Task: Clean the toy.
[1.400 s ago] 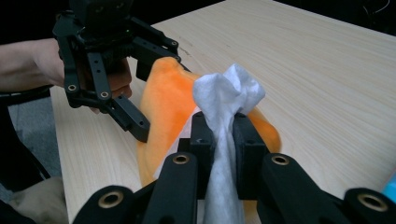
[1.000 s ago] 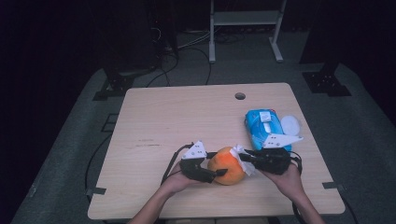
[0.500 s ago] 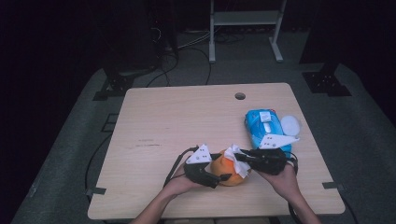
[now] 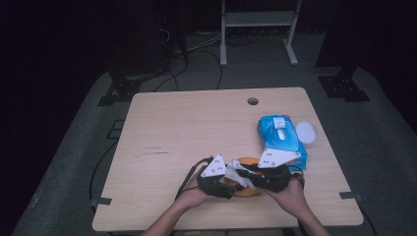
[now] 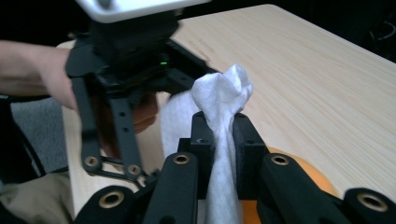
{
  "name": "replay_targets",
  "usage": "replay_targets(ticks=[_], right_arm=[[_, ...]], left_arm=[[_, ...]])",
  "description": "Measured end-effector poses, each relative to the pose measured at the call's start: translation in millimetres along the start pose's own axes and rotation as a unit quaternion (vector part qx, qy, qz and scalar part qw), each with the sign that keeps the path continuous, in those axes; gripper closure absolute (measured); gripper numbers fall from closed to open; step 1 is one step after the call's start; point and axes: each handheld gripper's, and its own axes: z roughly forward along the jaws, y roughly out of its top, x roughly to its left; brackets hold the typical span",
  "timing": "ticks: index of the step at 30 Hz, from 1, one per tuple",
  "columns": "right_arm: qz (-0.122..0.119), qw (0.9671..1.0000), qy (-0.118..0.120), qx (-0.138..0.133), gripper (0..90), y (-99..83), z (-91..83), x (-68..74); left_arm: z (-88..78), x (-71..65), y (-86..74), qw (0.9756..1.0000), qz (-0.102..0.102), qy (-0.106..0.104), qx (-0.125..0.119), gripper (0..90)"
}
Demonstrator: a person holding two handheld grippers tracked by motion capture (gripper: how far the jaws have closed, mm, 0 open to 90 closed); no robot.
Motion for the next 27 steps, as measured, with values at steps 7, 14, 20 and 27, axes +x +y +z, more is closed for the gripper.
replay_targets(ticks=[7,14,20,27], right_arm=[[0.034,0.9992,-0.015,-0.011,80.1,-7.9,-10.3,-20.2],[0.056,0.9975,-0.043,0.005,80.1,-20.7,-17.4,-39.0],[0.072,0.9949,-0.068,0.02,80.0,-31.2,-24.2,-55.1],[0.065,0.9957,-0.061,0.025,79.7,-33.8,-22.3,-55.1]], left_arm=[[-0.9,3.8,-2.7,1.0,-0.005,-0.006,-0.002,33.6],[-3.0,3.7,-3.4,0.9999,0.003,-0.011,0.003,33.5],[-4.8,4.7,-4.2,0.9999,0.006,-0.015,0.004,33.5],[-7.1,9.0,-2.9,0.9997,0.005,-0.022,-0.004,16.8]])
